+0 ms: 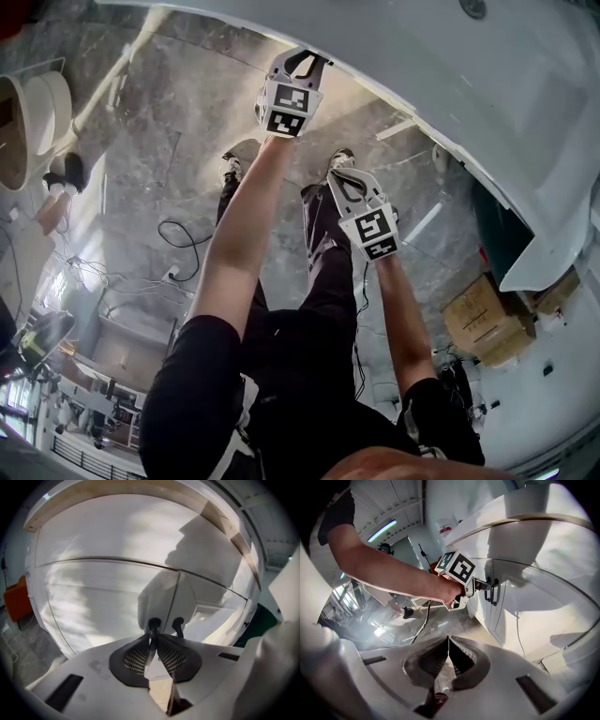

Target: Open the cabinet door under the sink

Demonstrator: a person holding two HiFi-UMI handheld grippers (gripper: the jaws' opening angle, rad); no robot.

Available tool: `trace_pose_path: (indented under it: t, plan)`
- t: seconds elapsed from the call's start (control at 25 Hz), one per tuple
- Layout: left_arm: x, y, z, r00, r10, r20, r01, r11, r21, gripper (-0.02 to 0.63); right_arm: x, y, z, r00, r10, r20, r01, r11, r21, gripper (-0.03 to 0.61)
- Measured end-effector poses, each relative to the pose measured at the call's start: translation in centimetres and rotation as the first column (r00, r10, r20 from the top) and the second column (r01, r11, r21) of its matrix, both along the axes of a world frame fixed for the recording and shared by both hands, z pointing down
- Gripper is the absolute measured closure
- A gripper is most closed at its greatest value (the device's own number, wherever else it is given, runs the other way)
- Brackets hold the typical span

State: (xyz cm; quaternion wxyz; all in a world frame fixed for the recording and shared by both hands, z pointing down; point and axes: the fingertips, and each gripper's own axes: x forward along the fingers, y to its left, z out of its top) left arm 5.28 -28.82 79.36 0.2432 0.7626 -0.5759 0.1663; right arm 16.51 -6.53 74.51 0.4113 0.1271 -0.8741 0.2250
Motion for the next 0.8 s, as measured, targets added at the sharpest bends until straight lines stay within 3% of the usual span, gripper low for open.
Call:
trace_pose_path:
  t: [0.24, 0.48, 0.8]
  plan:
    - [-0.8, 2.9, -0.2, 0.999, -0.042, 0.022, 0.041, 0.999, 0.020, 0.561, -1.0, 1.1, -0.6, 0.999, -0.030, 0.033, 0.030, 1.000, -0.001, 0.518]
    - [-3.5, 8.6, 0.0, 0.993, -0.117, -0.024, 0.117, 0.993, 0.031, 0.561, -1.5, 1.7, 0.3, 0.998, -0.052, 0.019, 0.052, 0.999, 0.004, 0.518]
    - [-5.9, 12.9, 0.3, 0.997, -0.078, -0.003, 0.078, 0.997, 0.003, 0.561, -4.6, 3.8, 0.1, 0.995, -0.095, 0.016, 0.095, 0.995, 0.022, 0.518]
